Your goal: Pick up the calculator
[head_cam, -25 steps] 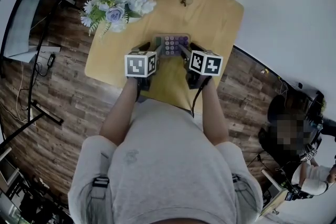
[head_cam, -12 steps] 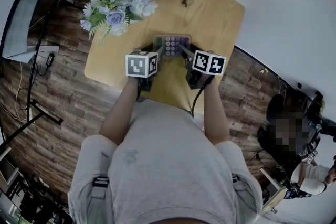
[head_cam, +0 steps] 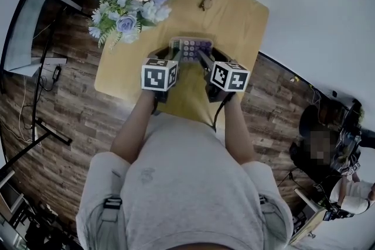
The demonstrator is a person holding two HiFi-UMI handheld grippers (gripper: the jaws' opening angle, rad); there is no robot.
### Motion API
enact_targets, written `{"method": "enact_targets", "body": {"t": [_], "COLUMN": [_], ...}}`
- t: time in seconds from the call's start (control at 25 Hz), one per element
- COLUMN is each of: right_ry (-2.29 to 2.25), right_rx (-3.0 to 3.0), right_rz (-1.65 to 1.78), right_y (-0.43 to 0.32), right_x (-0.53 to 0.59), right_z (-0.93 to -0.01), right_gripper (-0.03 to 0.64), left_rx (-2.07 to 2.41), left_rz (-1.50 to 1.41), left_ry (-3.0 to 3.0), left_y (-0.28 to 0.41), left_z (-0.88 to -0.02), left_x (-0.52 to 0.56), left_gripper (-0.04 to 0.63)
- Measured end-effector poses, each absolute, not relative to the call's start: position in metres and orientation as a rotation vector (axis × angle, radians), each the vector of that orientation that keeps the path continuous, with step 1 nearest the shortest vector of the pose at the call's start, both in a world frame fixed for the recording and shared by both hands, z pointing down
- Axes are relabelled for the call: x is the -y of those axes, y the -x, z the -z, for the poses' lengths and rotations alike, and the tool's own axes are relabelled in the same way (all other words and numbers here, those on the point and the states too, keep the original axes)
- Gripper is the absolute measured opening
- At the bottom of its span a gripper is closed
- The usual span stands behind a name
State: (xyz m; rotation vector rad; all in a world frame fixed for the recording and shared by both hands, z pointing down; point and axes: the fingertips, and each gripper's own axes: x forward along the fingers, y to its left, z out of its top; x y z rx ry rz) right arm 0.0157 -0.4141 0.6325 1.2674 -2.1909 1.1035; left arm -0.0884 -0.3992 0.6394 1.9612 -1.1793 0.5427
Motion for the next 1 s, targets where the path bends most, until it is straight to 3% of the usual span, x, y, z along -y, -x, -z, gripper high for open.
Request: {"method": "enact_targets", "body": {"t": [1.0], "right_ry": [-1.664], "right_rx": [2.441], "right_rz": [-0.577], "right_y": [-0.067], "right_x": [0.419], "right_z": [-0.480], "right_gripper": [0.238], "left_rx": [1.270], "left_rz": [-0.381], "left_ry": [-2.428], "left_y": [0.039], "left_z": [-0.492], "left_x": [0.427], "left_gripper": [0.146]}}
